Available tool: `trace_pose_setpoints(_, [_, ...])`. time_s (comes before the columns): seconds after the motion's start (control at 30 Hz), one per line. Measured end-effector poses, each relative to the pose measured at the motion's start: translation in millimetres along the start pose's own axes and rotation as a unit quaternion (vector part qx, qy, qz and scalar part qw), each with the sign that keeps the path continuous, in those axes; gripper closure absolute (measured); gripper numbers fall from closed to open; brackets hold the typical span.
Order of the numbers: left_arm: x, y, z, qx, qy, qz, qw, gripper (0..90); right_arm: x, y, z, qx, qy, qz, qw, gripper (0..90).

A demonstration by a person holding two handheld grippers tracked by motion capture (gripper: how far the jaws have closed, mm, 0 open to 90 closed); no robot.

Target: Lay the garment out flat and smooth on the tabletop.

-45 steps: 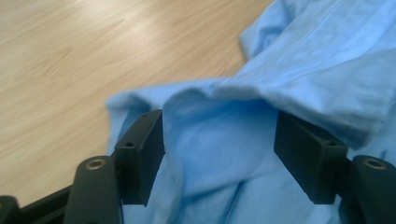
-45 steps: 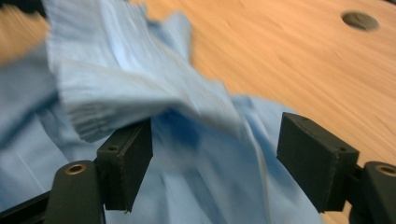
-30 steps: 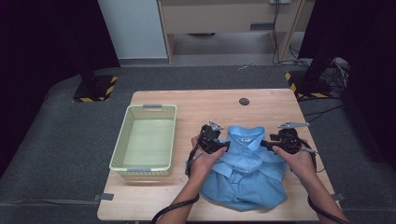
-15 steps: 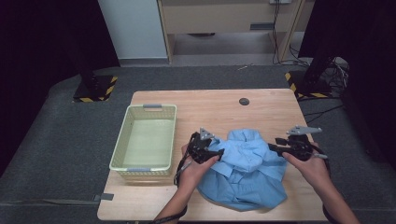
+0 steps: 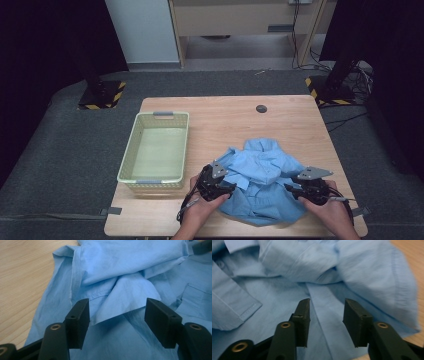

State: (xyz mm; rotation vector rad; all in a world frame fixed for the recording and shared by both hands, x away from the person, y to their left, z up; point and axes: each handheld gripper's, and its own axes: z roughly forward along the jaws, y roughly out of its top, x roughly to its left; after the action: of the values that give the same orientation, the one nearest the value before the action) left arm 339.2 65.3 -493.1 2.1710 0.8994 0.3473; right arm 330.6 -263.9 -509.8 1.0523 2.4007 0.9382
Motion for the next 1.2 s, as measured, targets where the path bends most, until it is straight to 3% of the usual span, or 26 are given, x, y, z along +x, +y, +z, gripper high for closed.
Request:
trace_pose_setpoints(0.1, [-4.7, 2.2, -0.8, -0.012, -0.011, 0.002, 0.9999, 36.7, 5.0, 0.5, 8.2, 0.005, 0.003, -0.011, 0.9999, 47.3])
trace_pose_setpoints(0.17, [-10.4, 3.4, 1.9, -0.014, -0.022, 0.007, 0.9996, 35.0, 6.6, 0.4, 13.2, 0.009, 0.000, -0.015, 0.9998, 50.5])
trace_pose_setpoints(0.23, [-16.5, 4.3, 6.5, -0.014, -0.024, 0.027, 0.9993, 34.7, 7.2, 0.8, 16.8, 0.014, -0.008, -0.021, 0.9997, 51.8])
trace_pose_setpoints(0.27, [-18.1, 4.5, 9.5, -0.011, -0.024, 0.031, 0.9992, 34.7, 6.7, 1.5, 17.5, 0.013, -0.009, -0.020, 0.9997, 54.2])
trace_pose_setpoints(0.33, [-20.6, 3.8, 15.5, -0.012, -0.031, 0.021, 0.9992, 34.4, 5.7, 2.8, 18.7, 0.013, -0.017, -0.020, 0.9996, 62.0])
trace_pose_setpoints(0.47, [-27.7, 0.4, 27.3, 0.002, -0.032, 0.033, 0.9989, 35.3, 3.7, 3.0, 19.2, 0.015, -0.016, -0.018, 0.9996, 78.8])
trace_pose_setpoints(0.6, [-29.2, -0.7, 33.3, 0.000, -0.024, 0.035, 0.9991, 37.3, 0.3, 1.9, 18.2, 0.017, -0.014, -0.012, 0.9997, 88.6])
trace_pose_setpoints(0.83, [-23.1, 0.5, 34.6, -0.005, -0.010, 0.037, 0.9992, 60.4, -2.7, 2.9, 11.9, 0.001, -0.005, 0.001, 1.0000, 89.5])
trace_pose_setpoints(1.0, [-11.6, 6.8, 31.4, -0.001, -0.010, 0.048, 0.9988, 86.7, -2.4, 3.0, 9.5, -0.003, 0.001, 0.001, 1.0000, 89.5])
trace_pose_setpoints(1.2, [-2.4, 5.3, 20.8, -0.003, -0.014, 0.036, 0.9993, 90.0, -5.9, 2.7, 2.8, -0.010, 0.001, 0.009, 0.9999, 89.7])
